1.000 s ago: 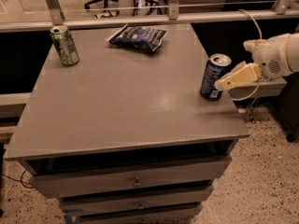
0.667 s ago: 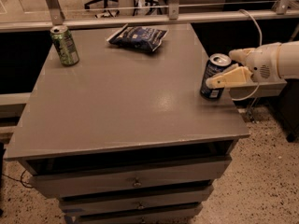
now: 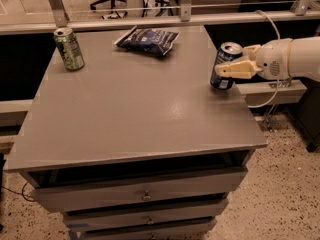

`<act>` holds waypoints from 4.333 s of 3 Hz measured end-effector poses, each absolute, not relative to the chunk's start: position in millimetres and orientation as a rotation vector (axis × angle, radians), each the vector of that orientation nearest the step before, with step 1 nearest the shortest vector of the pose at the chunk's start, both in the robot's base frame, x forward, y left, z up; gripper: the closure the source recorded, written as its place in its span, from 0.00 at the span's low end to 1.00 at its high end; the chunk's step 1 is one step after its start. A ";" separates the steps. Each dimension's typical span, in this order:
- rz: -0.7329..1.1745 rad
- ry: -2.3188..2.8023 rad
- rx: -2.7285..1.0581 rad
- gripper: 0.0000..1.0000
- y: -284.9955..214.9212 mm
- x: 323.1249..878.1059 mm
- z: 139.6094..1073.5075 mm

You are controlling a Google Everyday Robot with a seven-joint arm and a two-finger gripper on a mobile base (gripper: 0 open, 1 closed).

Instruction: Move pepsi can near blue chip bag

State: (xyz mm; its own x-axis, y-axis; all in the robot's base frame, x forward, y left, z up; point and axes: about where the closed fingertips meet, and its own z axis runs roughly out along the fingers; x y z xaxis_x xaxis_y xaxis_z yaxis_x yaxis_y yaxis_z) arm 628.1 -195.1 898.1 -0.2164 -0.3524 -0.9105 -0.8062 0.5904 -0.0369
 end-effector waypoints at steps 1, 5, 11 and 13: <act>0.512 1.739 -0.995 0.89 -187.8 644.6 931.8; 0.483 1.595 -1.017 1.00 -149.5 717.8 961.1; 0.507 1.750 -0.993 0.35 -97.6 822.3 887.5; 0.625 1.754 -0.967 0.00 -103.4 798.7 891.8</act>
Offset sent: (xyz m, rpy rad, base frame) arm 0.0125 0.0066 0.0252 -0.0189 -0.0595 0.0228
